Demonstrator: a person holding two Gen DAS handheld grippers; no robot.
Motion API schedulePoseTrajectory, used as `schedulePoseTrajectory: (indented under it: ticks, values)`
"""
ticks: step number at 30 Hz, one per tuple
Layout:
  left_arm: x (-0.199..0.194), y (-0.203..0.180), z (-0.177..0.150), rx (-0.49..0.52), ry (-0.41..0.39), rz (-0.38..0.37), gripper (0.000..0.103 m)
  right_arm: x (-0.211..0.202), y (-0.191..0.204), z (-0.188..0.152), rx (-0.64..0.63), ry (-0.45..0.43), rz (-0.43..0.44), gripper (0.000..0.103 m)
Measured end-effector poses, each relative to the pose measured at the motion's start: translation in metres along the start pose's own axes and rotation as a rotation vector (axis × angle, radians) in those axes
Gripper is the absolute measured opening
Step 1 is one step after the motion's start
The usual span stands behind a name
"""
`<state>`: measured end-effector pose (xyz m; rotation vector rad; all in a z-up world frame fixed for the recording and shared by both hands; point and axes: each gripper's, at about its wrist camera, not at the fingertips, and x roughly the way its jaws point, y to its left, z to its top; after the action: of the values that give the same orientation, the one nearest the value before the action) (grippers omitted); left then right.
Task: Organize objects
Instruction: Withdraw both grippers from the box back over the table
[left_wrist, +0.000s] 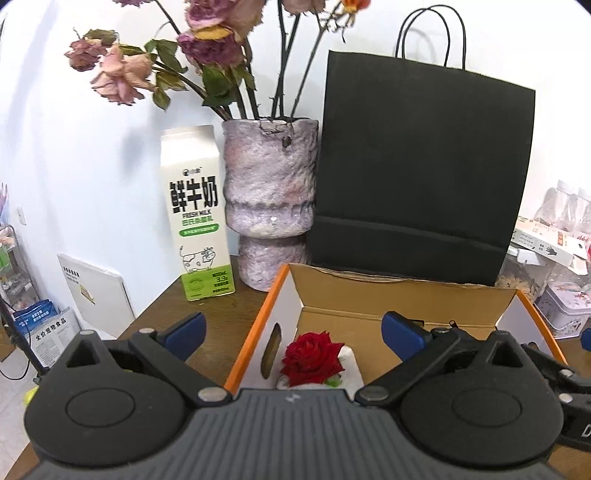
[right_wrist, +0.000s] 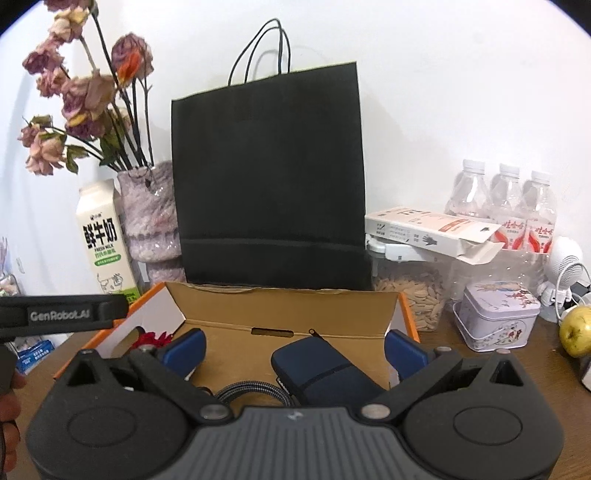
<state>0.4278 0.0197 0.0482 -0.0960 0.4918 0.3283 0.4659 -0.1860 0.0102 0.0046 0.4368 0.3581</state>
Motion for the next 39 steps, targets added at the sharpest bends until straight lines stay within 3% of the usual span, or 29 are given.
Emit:
schedulePoseTrajectory:
  ticks: [23, 39]
  values:
    - [-0.103, 0.049, -0.030, -0.035, -0.055, -0.056, 0.103, -0.100, 0.032, -0.037, -0.077, -0.049, 0.010, 0.103]
    - [-0.171, 0.076, -0.068, 0.030, -0.089, -0.101, 0.103, -0.167, 0.051, -0.074, -0.103, -0.086, 0.006, 0.103]
